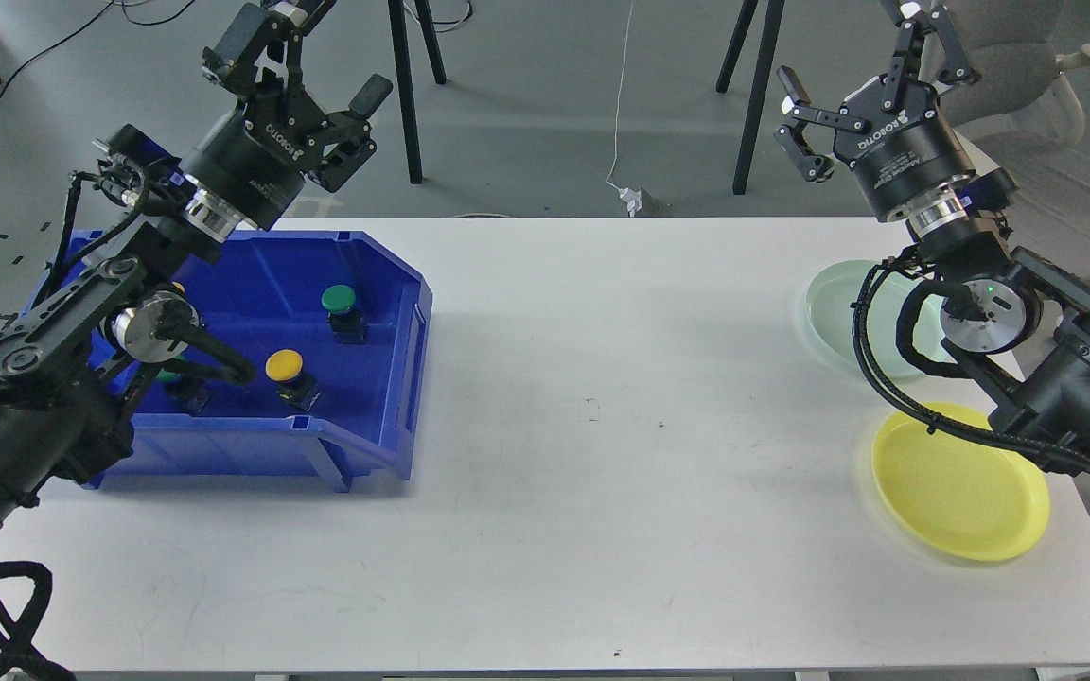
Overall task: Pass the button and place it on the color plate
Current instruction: 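Move the left gripper over the blue bin toward the yellow button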
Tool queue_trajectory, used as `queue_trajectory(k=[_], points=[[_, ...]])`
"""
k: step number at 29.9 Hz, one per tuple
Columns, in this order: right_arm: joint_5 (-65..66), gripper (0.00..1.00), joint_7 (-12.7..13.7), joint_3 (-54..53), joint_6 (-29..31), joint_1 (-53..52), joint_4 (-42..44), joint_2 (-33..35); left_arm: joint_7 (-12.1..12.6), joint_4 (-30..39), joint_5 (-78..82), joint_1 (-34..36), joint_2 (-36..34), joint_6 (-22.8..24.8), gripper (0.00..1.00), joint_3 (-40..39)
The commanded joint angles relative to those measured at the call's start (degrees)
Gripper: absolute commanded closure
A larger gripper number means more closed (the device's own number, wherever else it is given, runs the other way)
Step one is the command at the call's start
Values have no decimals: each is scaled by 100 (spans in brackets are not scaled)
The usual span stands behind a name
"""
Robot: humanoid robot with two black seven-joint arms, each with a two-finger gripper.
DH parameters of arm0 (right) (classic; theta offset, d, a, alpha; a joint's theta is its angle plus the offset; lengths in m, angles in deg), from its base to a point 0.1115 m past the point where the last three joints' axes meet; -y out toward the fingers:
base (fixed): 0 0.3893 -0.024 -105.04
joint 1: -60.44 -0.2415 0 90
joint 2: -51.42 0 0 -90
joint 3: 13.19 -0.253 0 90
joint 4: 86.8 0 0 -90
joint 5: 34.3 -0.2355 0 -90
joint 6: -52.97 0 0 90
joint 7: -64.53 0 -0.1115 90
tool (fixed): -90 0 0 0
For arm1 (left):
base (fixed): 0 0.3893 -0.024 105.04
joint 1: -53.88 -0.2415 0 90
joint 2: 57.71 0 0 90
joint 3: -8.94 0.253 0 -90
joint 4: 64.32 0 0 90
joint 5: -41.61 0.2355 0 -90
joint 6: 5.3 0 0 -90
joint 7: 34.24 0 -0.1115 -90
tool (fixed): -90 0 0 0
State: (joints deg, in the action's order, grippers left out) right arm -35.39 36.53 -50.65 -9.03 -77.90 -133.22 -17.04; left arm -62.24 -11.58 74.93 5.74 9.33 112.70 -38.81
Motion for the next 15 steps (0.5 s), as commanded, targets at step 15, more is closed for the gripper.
queue_trajectory(k=[15], points=[[3, 1, 0, -33, 0, 71, 2, -167, 0, -511, -1091, 103, 335, 0, 0, -235]])
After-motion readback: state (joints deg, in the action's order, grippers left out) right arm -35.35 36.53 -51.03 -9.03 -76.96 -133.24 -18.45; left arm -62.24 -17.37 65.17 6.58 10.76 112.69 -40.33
